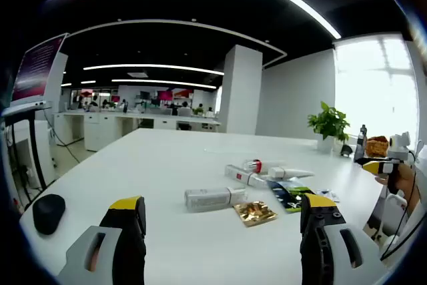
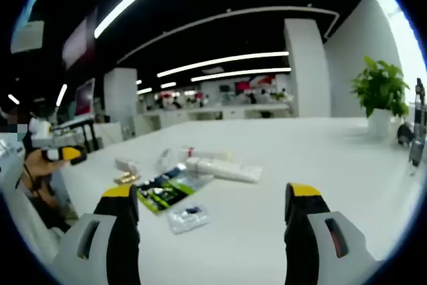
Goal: Arrange the skincare products in the storage area until every visible bottle or jar stands upright without overlapping.
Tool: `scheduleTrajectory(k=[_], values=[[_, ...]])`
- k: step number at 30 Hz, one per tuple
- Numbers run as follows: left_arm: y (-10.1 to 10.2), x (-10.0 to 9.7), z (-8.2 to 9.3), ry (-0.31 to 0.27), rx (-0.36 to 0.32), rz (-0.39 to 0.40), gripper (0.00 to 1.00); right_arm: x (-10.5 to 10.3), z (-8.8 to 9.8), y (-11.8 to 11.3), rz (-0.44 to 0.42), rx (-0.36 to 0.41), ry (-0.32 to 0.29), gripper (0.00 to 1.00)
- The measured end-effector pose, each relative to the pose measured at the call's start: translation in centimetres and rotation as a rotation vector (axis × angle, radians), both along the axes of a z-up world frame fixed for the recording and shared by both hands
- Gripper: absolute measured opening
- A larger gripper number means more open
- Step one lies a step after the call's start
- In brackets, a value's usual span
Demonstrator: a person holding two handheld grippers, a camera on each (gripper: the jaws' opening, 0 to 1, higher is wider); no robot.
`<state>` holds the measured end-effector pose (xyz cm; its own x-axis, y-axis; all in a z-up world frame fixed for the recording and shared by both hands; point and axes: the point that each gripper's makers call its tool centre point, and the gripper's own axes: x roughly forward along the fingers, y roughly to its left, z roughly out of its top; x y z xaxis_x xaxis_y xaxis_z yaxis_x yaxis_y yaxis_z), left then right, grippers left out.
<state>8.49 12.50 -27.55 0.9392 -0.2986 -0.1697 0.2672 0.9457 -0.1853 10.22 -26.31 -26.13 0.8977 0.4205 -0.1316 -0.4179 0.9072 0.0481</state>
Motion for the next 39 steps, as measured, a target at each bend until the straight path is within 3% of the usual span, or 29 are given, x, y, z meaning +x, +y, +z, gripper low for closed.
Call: scheduleTrajectory(k=[16,27,39], values=[[0.0,0.0,-0.2,0.005,0.004,0.006,0.99,0.2,0.2,0.8,0.025,-0.034,-0.005,0.89],[0.0,-0.3,-0.4,0.011,0.002,0.001,0.99,1.6,3.0,1.9,0.068,-0.087,-0.08,0.9],[-0.5,-0.3,-1.1,0.032,0.017,0.002,0.99,4.6,6.3,4.0,0.161,-0.132,-0.165,0.89]])
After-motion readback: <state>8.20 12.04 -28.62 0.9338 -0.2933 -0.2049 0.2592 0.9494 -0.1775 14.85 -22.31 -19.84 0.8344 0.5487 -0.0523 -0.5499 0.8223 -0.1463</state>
